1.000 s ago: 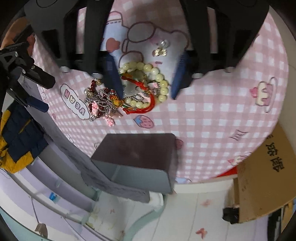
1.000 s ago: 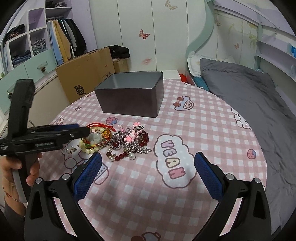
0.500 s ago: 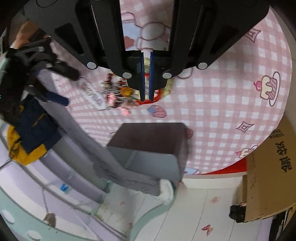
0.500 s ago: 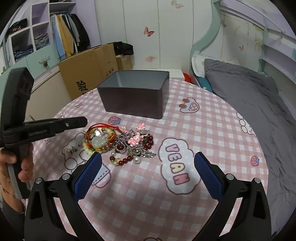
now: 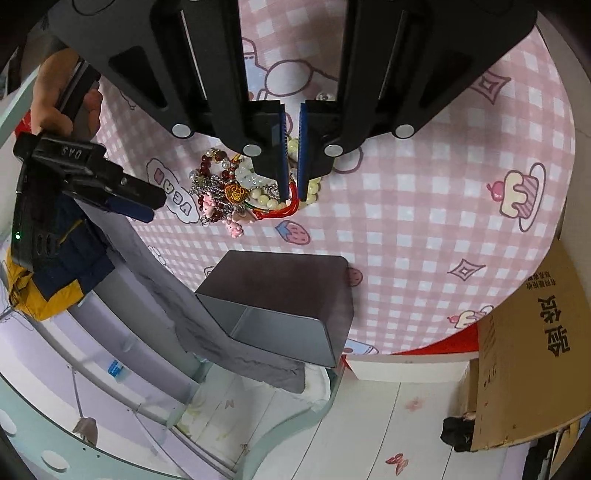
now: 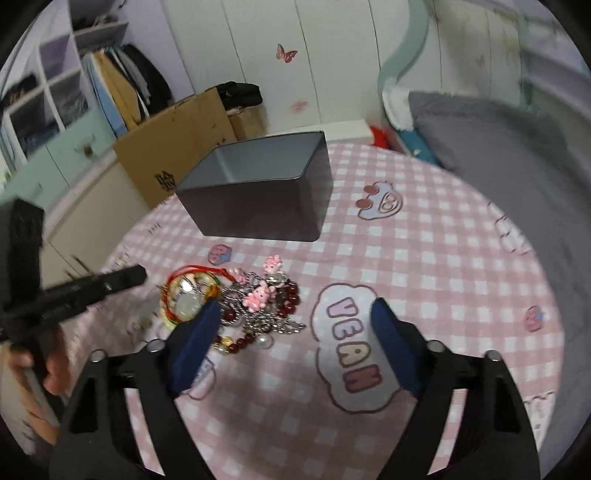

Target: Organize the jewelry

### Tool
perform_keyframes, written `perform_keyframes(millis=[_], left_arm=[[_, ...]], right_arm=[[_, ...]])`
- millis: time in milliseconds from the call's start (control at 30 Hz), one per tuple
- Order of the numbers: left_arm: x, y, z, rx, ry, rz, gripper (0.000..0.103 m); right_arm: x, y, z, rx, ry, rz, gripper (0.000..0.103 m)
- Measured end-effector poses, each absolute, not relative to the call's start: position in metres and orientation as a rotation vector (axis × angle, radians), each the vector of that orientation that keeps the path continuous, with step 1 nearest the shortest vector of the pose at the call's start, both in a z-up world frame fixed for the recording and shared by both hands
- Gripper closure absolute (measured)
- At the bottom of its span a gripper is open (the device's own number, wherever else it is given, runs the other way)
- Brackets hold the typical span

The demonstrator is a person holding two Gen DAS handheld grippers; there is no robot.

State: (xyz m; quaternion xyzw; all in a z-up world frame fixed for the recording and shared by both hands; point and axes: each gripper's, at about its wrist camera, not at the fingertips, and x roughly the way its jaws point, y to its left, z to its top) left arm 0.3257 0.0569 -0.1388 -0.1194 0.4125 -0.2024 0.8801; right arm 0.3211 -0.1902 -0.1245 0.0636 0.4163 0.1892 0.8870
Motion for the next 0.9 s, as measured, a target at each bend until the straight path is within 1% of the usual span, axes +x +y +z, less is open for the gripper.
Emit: perform_keyframes(millis=[133, 300, 333, 367, 400, 433, 533, 567, 667, 733, 767, 800, 833, 867, 900], left_arm=[[0.329, 0.056, -0.141, -0.255, 0.881, -0.432, 0.098], [0.332, 0.052, -0.145, -0.261, 0.904, -0.435, 0.097], [0.333, 0.051, -0.146, -0.262, 0.907, -0.434, 0.091], [0.334, 0.051, -0.146, -0.266, 0.911, -0.435, 0.07], [0.334, 0.051, -0.145, -0.272, 0.911, -0.436, 0.052], [0.334, 0.052, -0.144, -0.292, 0.895, -0.431, 0.03], [0.334, 0.053, -0.14, -0.302, 0.875, -0.425, 0.03], [0.336, 0.052, -0.14, -0.298, 0.883, -0.424, 0.03], [0.339, 0.049, -0.142, -0.298, 0.903, -0.429, 0.031], [0.343, 0.046, -0.143, -0.304, 0.919, -0.432, 0.031], [0.345, 0.044, -0.144, -0.3, 0.926, -0.432, 0.037], [0.345, 0.043, -0.144, -0.297, 0.933, -0.432, 0.041], [0.348, 0.04, -0.146, -0.294, 0.949, -0.438, 0.049], [0.35, 0.038, -0.147, -0.294, 0.96, -0.443, 0.055], [0.351, 0.036, -0.148, -0.292, 0.97, -0.445, 0.057]], right_arm=[[0.326, -0.185, -0.126, 0.142, 0.894, 0.431, 0.032], [0.336, -0.178, -0.13, 0.178, 0.921, 0.465, 0.042], [0.34, -0.176, -0.13, 0.186, 0.926, 0.468, 0.049], [0.343, -0.177, -0.131, 0.195, 0.933, 0.475, 0.052], [0.346, -0.175, -0.133, 0.21, 0.949, 0.488, 0.053], [0.349, -0.175, -0.134, 0.215, 0.957, 0.487, 0.055], [0.352, -0.171, -0.136, 0.196, 0.974, 0.475, 0.062], [0.352, -0.17, -0.137, 0.195, 0.978, 0.483, 0.068], [0.353, -0.167, -0.139, 0.176, 0.989, 0.48, 0.075], [0.355, -0.167, -0.141, 0.181, 0.994, 0.478, 0.078], [0.357, -0.168, -0.142, 0.185, 0.997, 0.48, 0.082], [0.358, -0.169, -0.143, 0.19, 0.998, 0.483, 0.085], [0.359, -0.171, -0.143, 0.199, 0.996, 0.487, 0.091], [0.358, -0.173, -0.142, 0.21, 0.991, 0.491, 0.091], [0.359, -0.173, -0.141, 0.212, 0.983, 0.49, 0.091]])
